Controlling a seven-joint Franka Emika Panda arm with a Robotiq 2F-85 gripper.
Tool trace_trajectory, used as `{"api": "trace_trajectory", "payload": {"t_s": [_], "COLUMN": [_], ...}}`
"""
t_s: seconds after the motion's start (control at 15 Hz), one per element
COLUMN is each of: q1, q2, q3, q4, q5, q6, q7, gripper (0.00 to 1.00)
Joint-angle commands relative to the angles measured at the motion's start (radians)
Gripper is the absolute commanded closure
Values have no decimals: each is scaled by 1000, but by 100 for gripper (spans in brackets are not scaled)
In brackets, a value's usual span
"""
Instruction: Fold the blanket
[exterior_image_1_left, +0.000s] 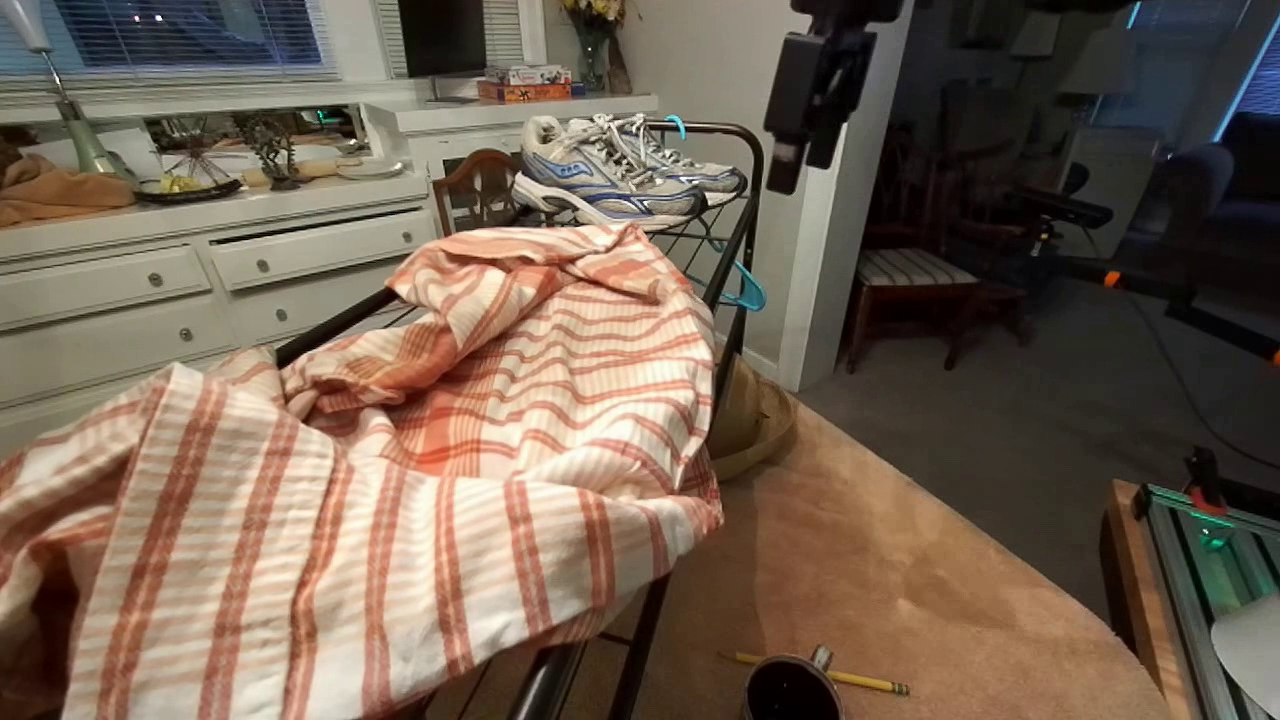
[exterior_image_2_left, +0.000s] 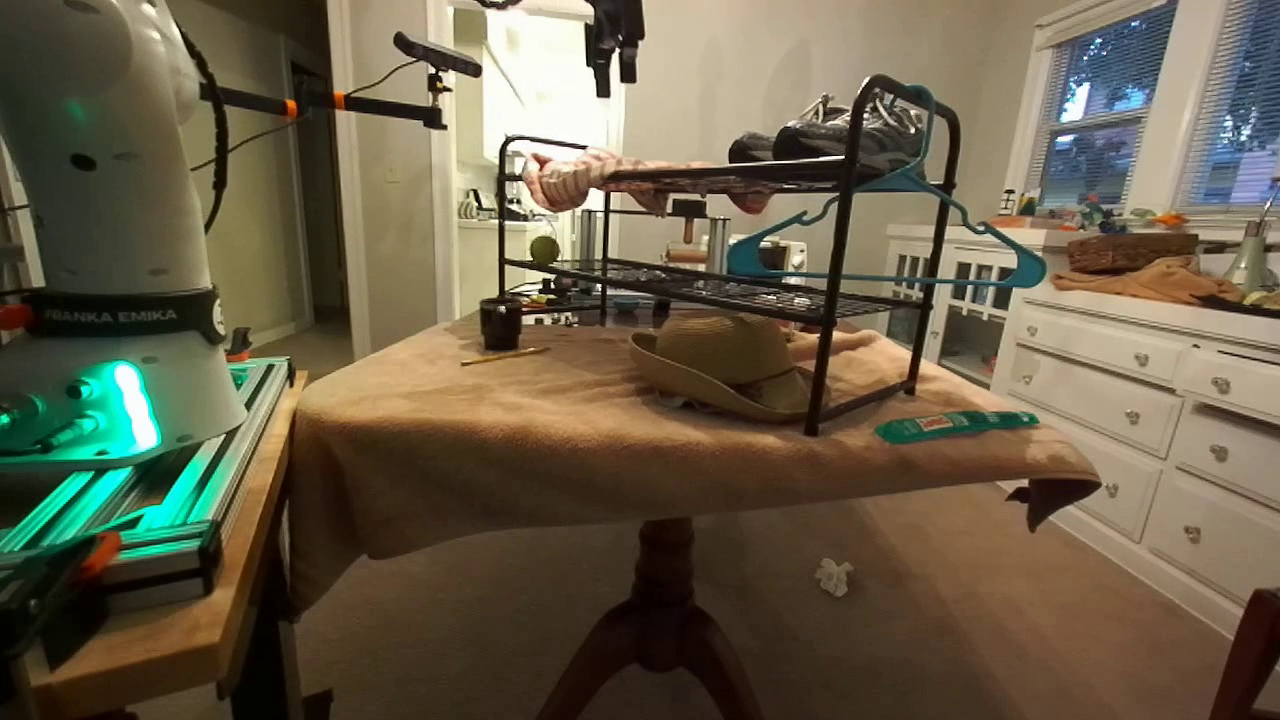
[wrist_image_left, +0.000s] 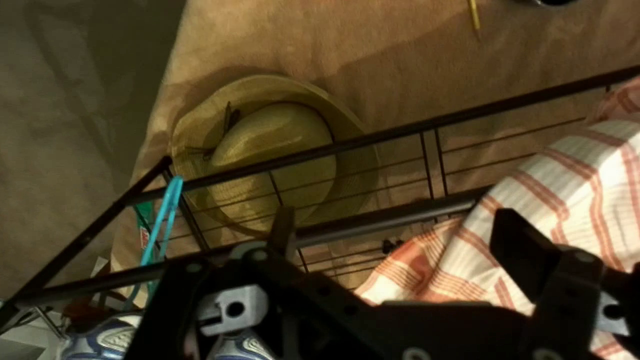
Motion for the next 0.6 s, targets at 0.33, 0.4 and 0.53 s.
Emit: {"api": "trace_trajectory", "payload": {"t_s": [0.33, 0.4, 0.53], "q1": [25, 25, 24], "q2": [163, 167, 160], "q3": [9, 8, 7], "q4": [41, 41, 41], "q5": [-59, -59, -59], "q6": [266, 266, 266], "q7": [58, 57, 57], "gripper": [0, 0, 0]}}
